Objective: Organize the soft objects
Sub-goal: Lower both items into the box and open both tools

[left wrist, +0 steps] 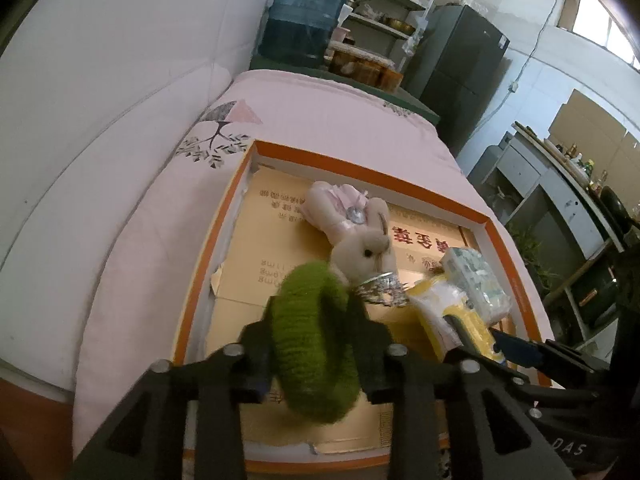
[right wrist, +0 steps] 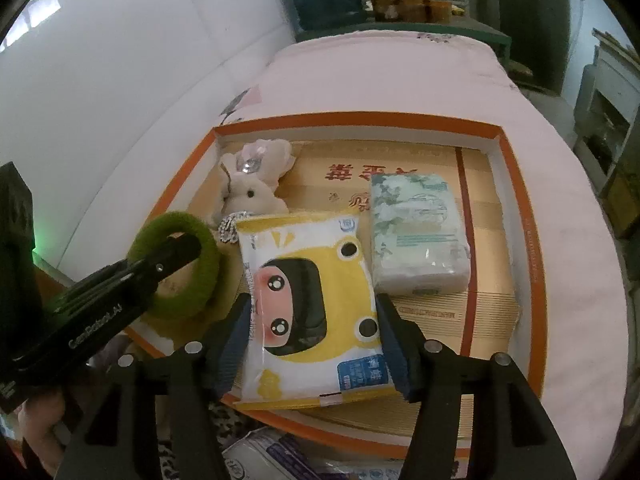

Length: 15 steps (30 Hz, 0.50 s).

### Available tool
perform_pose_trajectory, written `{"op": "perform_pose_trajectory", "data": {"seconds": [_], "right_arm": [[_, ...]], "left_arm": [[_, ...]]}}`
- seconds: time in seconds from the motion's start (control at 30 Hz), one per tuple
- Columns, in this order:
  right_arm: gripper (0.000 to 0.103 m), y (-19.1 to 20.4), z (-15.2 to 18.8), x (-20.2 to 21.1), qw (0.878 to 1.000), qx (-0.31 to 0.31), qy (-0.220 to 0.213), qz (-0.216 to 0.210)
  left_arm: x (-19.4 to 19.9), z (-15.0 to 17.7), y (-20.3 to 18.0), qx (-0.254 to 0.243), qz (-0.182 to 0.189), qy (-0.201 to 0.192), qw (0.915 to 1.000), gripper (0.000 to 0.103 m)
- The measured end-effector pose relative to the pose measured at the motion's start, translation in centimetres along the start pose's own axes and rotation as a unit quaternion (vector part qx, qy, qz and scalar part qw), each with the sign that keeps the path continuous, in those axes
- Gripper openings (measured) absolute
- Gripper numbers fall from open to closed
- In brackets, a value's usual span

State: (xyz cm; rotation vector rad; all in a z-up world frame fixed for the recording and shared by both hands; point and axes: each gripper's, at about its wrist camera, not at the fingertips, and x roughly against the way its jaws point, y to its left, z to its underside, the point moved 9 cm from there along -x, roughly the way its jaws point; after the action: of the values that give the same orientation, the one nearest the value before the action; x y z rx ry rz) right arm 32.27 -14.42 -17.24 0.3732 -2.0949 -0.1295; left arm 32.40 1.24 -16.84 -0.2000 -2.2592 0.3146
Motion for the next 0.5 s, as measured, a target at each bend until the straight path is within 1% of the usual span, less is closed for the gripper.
{"op": "perform_pose_trajectory", "data": {"seconds": [0.07,0.1,0.13,0.23,0.5], "right_arm": [[0.065,-0.1,-0.1,0.4,1.000,-0.003,-0.008,0.001],[0.065,-0.2,-0.2,0.7,1.000,-0.004,-0.013,0.001],[0.067,-0.2,-0.2,0.9,1.000,-0.005,-0.017,0.002],[0.069,-0.3,-0.4,1.8,1.000,-0.007,-0.028,0.003],[0.069,0.3,-0.1,3.2,0.999,-0.004,-0.036,0.000]], "left_arm": [[0.2,-0.1,-0.2,-0.001,0.002,-0.004,1.0000,0.048],[0.5,-0.2,-0.2,-0.006,-0.009,-0.010,0.9999,0.058],[0.7,-0.3,-0.2,-0.009,-0.014,-0.015,0.9997,0.060],[1.4,-0.7,-0.4,-0.008,-0.010,-0.026,0.9996,0.060],[3.1,-1.1,-0.9,-0.017,-0.013,-0.042,0.9989,0.060]]}}
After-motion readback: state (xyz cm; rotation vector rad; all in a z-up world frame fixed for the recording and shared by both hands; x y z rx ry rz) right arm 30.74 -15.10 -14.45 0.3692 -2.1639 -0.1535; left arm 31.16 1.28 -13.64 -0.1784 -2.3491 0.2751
